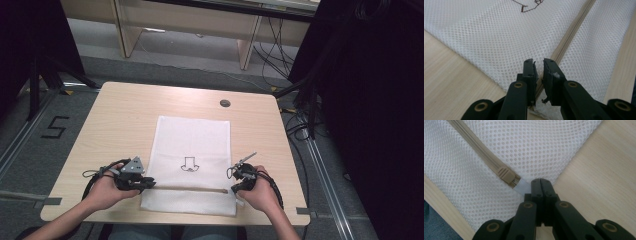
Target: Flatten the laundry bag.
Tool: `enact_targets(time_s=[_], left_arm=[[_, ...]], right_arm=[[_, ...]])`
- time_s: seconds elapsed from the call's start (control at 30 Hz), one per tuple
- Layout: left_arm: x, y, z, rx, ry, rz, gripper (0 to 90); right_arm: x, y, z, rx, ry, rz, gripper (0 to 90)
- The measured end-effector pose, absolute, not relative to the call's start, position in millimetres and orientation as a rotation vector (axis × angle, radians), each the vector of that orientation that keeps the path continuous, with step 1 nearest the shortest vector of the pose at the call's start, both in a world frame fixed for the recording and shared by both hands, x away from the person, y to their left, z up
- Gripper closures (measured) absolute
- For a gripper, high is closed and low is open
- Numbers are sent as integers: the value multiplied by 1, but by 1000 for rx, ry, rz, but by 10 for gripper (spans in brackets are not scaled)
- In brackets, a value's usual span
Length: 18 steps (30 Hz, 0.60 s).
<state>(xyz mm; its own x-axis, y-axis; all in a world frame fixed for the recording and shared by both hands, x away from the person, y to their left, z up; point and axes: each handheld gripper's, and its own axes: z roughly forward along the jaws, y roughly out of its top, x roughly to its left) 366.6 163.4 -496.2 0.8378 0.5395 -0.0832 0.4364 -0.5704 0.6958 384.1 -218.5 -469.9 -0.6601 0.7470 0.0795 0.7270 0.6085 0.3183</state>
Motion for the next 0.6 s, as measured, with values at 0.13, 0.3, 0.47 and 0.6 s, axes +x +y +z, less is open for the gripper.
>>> enact_targets(time_s=[0.13, 0.3, 0.47, 0.6], left_arm=[[369, 165, -501, 2270, 730, 144, 786], [370, 166, -501, 2314, 737, 134, 786], [367, 170, -498, 2366, 709, 136, 785], [365, 172, -498, 2341, 746, 143, 782]], right_arm=[[384, -217, -472, 1271, 2768, 513, 900], [383, -213, -473, 1266, 2777, 510, 900], [381, -209, -475, 1217, 2799, 513, 900], [379, -206, -475, 1219, 2813, 530, 898]])
